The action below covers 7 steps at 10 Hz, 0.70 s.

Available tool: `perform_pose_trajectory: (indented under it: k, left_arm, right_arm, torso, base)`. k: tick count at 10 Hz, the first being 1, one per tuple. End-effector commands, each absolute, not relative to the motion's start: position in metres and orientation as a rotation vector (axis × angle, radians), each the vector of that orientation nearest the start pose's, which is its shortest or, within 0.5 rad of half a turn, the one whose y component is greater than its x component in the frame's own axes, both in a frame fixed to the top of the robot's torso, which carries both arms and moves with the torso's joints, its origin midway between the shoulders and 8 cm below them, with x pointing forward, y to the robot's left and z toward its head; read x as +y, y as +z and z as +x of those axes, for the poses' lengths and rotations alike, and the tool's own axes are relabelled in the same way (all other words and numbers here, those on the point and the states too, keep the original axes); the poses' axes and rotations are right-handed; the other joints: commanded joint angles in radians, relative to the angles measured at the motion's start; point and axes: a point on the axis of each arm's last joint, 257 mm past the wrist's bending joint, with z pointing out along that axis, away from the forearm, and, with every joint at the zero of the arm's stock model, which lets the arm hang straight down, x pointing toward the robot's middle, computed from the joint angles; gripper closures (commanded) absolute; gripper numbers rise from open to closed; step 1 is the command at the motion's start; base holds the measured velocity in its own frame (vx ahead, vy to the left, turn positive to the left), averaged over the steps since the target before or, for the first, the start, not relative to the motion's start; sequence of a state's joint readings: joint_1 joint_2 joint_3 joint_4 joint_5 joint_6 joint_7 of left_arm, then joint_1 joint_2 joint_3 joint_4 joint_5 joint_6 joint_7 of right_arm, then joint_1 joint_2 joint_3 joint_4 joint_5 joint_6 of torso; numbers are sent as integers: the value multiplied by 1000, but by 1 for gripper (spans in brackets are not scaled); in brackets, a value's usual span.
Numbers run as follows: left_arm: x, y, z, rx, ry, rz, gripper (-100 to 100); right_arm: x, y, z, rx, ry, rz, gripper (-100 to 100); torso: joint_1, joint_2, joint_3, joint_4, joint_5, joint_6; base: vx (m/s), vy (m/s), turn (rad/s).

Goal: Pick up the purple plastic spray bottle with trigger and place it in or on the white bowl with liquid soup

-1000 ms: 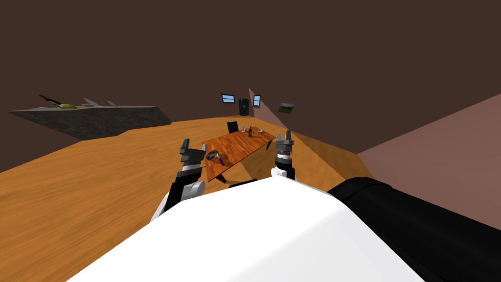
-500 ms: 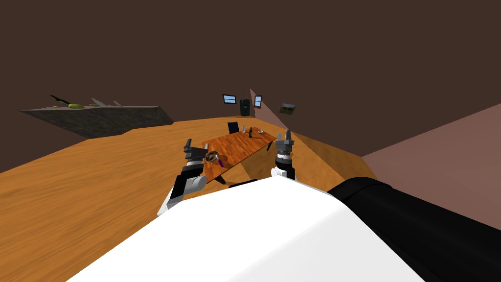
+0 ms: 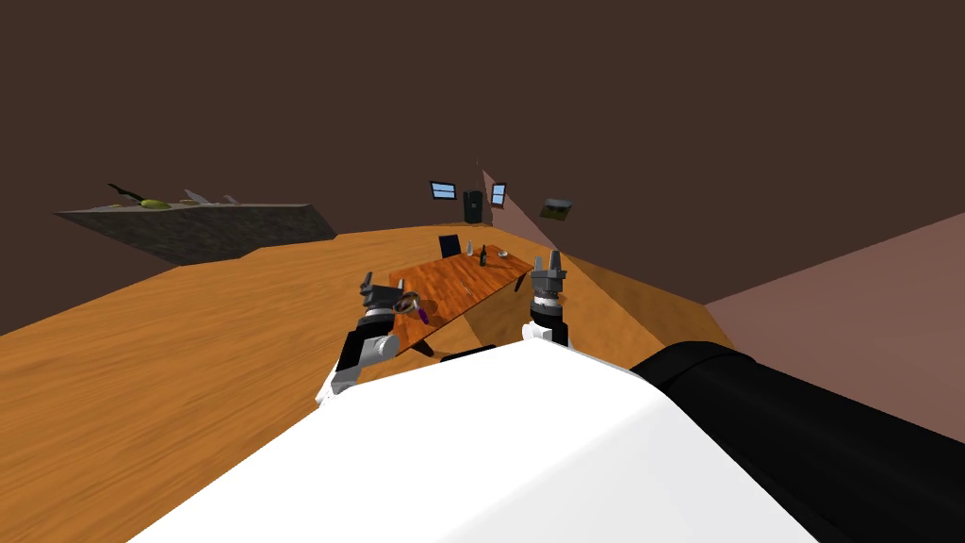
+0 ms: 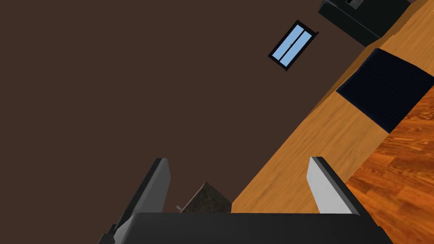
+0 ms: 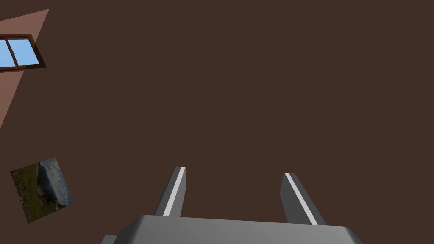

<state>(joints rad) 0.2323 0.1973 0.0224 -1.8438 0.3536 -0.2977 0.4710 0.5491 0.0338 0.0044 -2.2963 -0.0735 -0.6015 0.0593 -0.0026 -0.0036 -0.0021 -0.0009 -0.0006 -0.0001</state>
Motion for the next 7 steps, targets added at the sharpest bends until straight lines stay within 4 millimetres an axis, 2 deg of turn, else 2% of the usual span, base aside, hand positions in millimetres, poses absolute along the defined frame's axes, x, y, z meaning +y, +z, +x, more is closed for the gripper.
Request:
perform_pose_trajectory:
  k: [1, 3, 6, 7]
  left_arm:
    - [323, -139, 475, 547, -1825, -1425, -100]
    - [329, -154, 482, 513, -1836, -1493, -100]
    - [343, -187, 492, 439, -1842, -1631, -100]
    - [350, -205, 496, 399, -1839, -1701, -100]
  right_arm:
    - [-293, 35, 317, 498, 1287, 647, 0]
    - [-293, 35, 317, 498, 1287, 647, 0]
    - [-293, 35, 317, 498, 1287, 647, 0]
    - [-293, 35, 317, 498, 1287, 647, 0]
  torso:
    - [0, 0, 0, 0, 0, 0]
    - [-2, -2, -1, 0, 0, 0]
    - [0, -1, -1, 0, 0, 0]
    - [1, 0, 0, 0, 0, 0]
  base:
    - [75, -53, 51]
    - [63, -63, 35]
    - [55, -35, 36]
    - [40, -33, 23]
